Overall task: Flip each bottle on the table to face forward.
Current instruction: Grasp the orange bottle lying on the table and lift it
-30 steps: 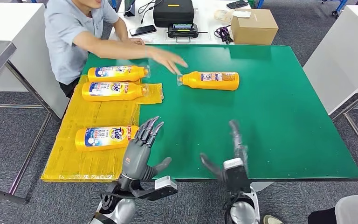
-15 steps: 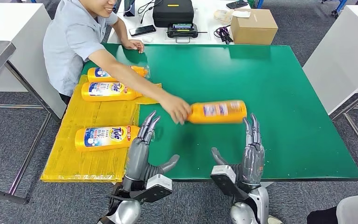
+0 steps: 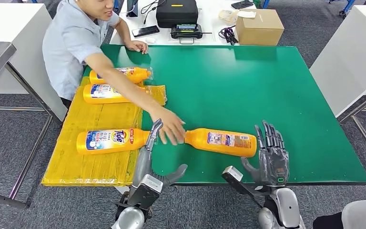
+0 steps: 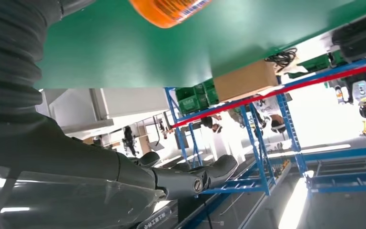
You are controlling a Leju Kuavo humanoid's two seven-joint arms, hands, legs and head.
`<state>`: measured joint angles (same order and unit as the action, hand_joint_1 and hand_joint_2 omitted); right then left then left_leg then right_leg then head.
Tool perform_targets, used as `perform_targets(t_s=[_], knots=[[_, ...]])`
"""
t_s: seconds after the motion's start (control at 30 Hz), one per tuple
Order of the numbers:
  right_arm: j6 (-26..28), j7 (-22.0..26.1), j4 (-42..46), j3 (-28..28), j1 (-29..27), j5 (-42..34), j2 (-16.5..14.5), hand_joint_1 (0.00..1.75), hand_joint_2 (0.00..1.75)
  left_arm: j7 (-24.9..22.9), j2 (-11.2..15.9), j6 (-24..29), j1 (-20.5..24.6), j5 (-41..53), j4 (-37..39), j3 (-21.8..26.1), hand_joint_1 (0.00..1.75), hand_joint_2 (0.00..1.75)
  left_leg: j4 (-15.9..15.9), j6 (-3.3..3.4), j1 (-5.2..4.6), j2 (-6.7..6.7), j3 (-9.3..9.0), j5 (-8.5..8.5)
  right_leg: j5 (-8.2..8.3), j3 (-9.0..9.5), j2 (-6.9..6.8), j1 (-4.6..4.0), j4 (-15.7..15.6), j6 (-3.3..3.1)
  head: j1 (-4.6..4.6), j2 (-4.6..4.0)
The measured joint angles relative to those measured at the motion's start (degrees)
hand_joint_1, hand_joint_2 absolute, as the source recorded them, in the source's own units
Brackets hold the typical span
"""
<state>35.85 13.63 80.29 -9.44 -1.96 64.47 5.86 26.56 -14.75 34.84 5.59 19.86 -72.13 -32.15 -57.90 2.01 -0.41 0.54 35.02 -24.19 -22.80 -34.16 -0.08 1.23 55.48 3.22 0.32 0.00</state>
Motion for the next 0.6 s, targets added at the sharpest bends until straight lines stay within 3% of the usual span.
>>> perform_targets(t_s=[0.33,0.6], knots=[[-0.30,-0.39,-1.86,0.28,0.47,0.41,1.08,0.00,1.75,0.02,0.30,0.00,0.00,-0.16,-0.01,-0.77,0.00,1.75,0.00,0.00,0.00,0.01,0.01,0.00,0.00,0.01,0.00,0.00,0.00,0.00,0.01,0.00],[-5.62,-5.08,-7.25,0.11,3.30,5.16,3.84,0.00,1.75,-0.53,0.32,-0.44,-0.21,-1.75,-1.34,-1.00,0.00,1.75,0.00,0.01,-0.01,0.02,0.01,0.01,0.00,0.02,-0.01,0.01,0.00,0.00,0.01,0.00]])
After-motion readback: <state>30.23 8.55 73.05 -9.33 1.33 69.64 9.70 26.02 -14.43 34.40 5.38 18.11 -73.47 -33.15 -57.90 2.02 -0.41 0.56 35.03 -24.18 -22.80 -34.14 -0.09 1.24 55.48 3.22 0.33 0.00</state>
